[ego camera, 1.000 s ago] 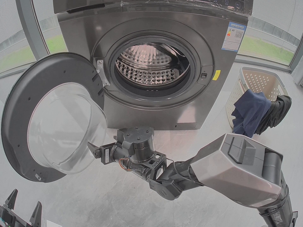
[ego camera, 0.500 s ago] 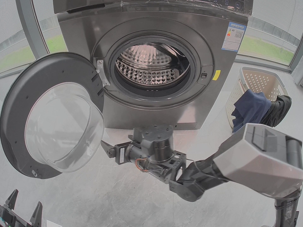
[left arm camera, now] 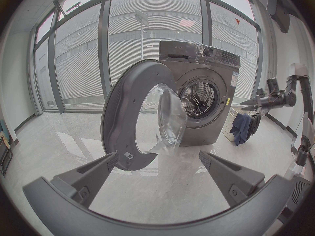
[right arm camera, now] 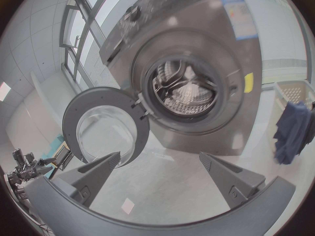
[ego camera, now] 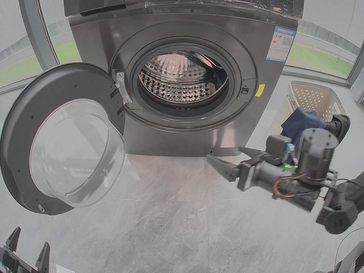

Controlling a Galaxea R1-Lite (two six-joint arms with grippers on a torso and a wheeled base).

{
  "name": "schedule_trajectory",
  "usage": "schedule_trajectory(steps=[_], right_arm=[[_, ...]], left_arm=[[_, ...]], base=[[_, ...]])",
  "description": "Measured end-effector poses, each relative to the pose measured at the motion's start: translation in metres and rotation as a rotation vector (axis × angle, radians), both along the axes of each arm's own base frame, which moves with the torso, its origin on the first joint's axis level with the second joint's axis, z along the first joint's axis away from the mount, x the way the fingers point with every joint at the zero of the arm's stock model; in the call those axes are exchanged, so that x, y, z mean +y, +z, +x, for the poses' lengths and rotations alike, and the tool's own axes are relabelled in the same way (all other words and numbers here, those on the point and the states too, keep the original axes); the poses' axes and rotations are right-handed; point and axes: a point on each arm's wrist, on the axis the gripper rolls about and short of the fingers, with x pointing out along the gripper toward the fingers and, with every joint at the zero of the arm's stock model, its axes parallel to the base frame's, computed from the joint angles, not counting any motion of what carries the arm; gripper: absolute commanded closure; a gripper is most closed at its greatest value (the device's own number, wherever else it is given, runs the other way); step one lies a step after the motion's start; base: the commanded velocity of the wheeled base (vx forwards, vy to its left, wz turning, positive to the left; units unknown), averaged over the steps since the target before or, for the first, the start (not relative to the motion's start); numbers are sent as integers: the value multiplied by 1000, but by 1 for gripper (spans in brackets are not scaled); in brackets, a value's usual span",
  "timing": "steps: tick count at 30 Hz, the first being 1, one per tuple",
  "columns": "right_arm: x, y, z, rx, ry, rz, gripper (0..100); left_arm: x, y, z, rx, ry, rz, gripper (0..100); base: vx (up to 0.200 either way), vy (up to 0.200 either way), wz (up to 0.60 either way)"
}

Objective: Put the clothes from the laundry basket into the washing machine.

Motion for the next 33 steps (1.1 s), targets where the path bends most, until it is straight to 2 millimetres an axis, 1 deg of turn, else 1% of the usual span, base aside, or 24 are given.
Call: schedule_trajectory(steps=[3, 6, 9, 10, 12, 14, 18, 23, 26, 29, 33], right_arm=[[-39, 14, -20, -42, -53, -7, 0], [-69, 23, -40, -71, -104, -14, 0], [-97, 28, -63, -90, -151, -28, 0], [-111, 29, -77, -94, -174, -38, 0], [-121, 30, -88, -97, -193, -44, 0], [-135, 29, -106, -102, -226, -54, 0], [-158, 24, -137, -119, -308, -72, 0], [-181, 5, -178, -141, -438, -93, 0], [-191, -13, -200, -143, -547, -121, 0], [-194, -37, -215, -129, -602, -163, 0], [-193, -70, -228, -75, -567, -212, 0]], left_arm=[[0, 0, 0, -1, 0, 0, 0], [0, 0, 0, -2, 1, 1, 0], [0, 0, 0, -2, 1, 1, 0], [0, 0, 0, -2, 1, 2, 0], [0, 0, 0, -2, 1, 2, 0], [0, 0, 0, -3, 1, 2, 0], [0, 0, 0, -3, 1, 2, 0], [0, 0, 0, -4, 1, 2, 0], [0, 0, 0, -4, 1, 2, 0], [0, 0, 0, -4, 2, 3, 0], [0, 0, 0, -5, 2, 6, 0]], base=[[0, 0, 0], [0, 0, 0], [0, 0, 0], [0, 0, 0], [0, 0, 0], [0, 0, 0], [0, 0, 0], [0, 0, 0], [0, 0, 0], [0, 0, 0], [0, 0, 0]])
